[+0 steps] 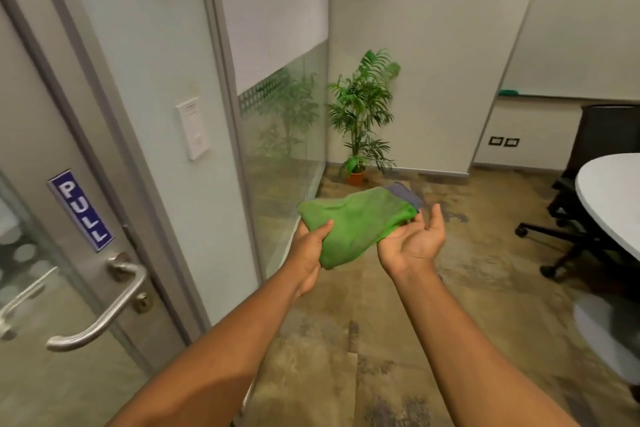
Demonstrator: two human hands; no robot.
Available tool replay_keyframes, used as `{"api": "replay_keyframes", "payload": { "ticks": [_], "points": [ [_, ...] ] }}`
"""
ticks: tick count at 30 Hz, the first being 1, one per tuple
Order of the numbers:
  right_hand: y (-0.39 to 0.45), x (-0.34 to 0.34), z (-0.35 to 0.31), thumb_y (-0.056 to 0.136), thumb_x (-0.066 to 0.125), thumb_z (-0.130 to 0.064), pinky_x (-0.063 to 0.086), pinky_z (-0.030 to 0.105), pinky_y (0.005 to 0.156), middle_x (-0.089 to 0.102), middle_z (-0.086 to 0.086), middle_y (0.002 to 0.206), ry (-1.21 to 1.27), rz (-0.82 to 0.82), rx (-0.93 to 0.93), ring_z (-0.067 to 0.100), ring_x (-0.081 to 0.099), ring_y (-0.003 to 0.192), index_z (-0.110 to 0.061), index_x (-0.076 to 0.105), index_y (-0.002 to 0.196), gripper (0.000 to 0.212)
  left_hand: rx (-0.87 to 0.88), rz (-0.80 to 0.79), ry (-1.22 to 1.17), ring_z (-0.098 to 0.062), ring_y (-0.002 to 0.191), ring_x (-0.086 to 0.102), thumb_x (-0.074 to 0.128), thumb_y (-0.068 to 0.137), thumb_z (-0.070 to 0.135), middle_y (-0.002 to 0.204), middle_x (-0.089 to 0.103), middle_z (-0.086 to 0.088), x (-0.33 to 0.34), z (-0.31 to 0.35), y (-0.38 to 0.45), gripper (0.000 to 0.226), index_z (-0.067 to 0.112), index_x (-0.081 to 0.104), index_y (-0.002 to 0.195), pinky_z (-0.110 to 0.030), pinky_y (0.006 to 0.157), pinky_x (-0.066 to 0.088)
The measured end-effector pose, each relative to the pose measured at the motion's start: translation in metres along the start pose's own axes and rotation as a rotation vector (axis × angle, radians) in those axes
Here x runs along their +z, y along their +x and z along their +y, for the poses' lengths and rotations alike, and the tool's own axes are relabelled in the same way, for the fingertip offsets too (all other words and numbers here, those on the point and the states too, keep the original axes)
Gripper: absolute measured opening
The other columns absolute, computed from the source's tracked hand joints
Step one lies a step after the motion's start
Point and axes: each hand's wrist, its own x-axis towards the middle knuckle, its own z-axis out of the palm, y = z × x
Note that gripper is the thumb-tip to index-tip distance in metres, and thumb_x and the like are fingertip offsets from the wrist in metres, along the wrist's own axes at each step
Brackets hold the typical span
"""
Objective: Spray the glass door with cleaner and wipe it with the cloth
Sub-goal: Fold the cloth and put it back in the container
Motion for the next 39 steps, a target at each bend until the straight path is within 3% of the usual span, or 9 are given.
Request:
{"api": "replay_keyframes", "payload": {
  "ticks": [5, 8, 12, 18, 21, 25, 30, 36, 39],
  "points": [
    [0.053, -0.036, -0.046, 0.1, 0.041, -0.05, 0.059, 0.054, 0.074, 0.073, 0.026, 0.099, -0.27, 0.104, 0.335, 0.038, 0.075, 0.082, 0.003, 0.062, 0.11, 0.058, 0.048, 0.007, 0.286, -0.028, 0.115, 0.066, 0.066, 0.094, 0.007, 0.124, 0.069, -0.009, 0.035, -0.005, 0.052, 0.037, 0.021, 0.056, 0.127, -0.047, 0.103, 0.053],
    [0.081, -0.053, -0.076, 0.095, 0.054, -0.036, 0.059, 0.054, 0.077, 0.071, 0.024, 0.112, -0.419, 0.088, 0.474, 0.038, 0.073, 0.089, 0.002, 0.059, 0.125, 0.048, 0.06, -0.032, 0.423, -0.026, 0.116, 0.065, 0.068, 0.09, 0.008, 0.128, 0.067, -0.007, 0.06, -0.01, 0.08, 0.054, 0.018, 0.051, 0.141, -0.046, 0.104, 0.053],
    [0.111, -0.065, -0.126, 0.052, 0.086, -0.011, 0.061, 0.044, 0.078, 0.072, 0.017, 0.109, -0.345, -0.037, 0.343, 0.032, 0.073, 0.088, -0.003, 0.07, 0.118, 0.069, 0.072, -0.069, 0.421, -0.022, 0.103, 0.069, 0.072, 0.068, 0.018, 0.116, 0.072, -0.006, 0.096, -0.015, 0.113, 0.063, 0.019, 0.059, 0.13, -0.035, 0.085, 0.056],
    [0.157, -0.093, -0.164, 0.097, 0.055, -0.037, 0.061, 0.051, 0.074, 0.071, 0.021, 0.116, -0.53, 0.064, 0.51, 0.035, 0.074, 0.094, -0.003, 0.069, 0.121, 0.044, -0.164, -0.132, 0.399, -0.026, 0.09, 0.074, 0.074, 0.089, 0.014, 0.105, 0.078, -0.015, 0.14, -0.036, 0.159, 0.031, 0.002, 0.071, 0.118, -0.033, 0.081, 0.059],
    [0.179, -0.103, -0.178, 0.099, 0.056, -0.024, 0.062, 0.047, 0.07, 0.073, 0.02, 0.109, -0.656, 0.136, 0.486, 0.033, 0.075, 0.088, 0.0, 0.062, 0.127, 0.038, -0.176, -0.119, 0.449, -0.022, 0.08, 0.072, 0.07, 0.092, 0.012, 0.095, 0.076, -0.01, 0.155, -0.053, 0.18, 0.028, 0.004, 0.068, 0.119, -0.029, 0.069, 0.058],
    [0.206, -0.11, -0.209, 0.098, 0.053, -0.017, 0.061, 0.05, 0.078, 0.069, 0.021, 0.12, -0.542, 0.118, 0.373, 0.035, 0.072, 0.1, -0.001, 0.066, 0.125, 0.035, -0.185, -0.142, 0.321, -0.029, 0.092, 0.071, 0.067, 0.09, -0.002, 0.112, 0.074, -0.014, 0.182, -0.064, 0.224, 0.04, 0.012, 0.059, 0.127, -0.038, 0.077, 0.06],
    [0.256, -0.109, -0.212, 0.101, 0.052, -0.014, 0.06, 0.039, 0.07, 0.077, 0.014, 0.087, -0.864, 0.191, 0.259, 0.027, 0.074, 0.077, 0.006, 0.059, 0.126, 0.033, -0.411, -0.218, 0.431, -0.035, 0.098, 0.075, 0.082, 0.083, 0.012, 0.108, 0.076, -0.022, 0.206, -0.09, 0.284, 0.051, -0.006, 0.061, 0.126, -0.045, 0.079, 0.064],
    [0.321, -0.104, -0.233, 0.091, 0.059, -0.05, 0.052, 0.049, 0.098, 0.067, 0.025, 0.121, -0.907, 0.207, 0.154, 0.038, 0.067, 0.112, -0.004, 0.067, 0.122, 0.057, -0.331, -0.325, 0.464, -0.028, 0.089, 0.072, 0.066, 0.097, 0.012, 0.105, 0.074, -0.017, 0.245, -0.096, 0.366, 0.022, 0.003, 0.064, 0.117, -0.035, 0.079, 0.059],
    [0.339, -0.107, -0.241, 0.095, 0.057, -0.04, 0.054, 0.048, 0.095, 0.066, 0.025, 0.124, -0.83, 0.162, 0.199, 0.038, 0.066, 0.112, -0.003, 0.063, 0.127, 0.05, -0.363, -0.337, 0.535, -0.03, 0.092, 0.07, 0.057, 0.103, 0.019, 0.116, 0.07, -0.02, 0.261, -0.099, 0.402, 0.03, 0.004, 0.055, 0.129, -0.036, 0.075, 0.059]
  ]
}}
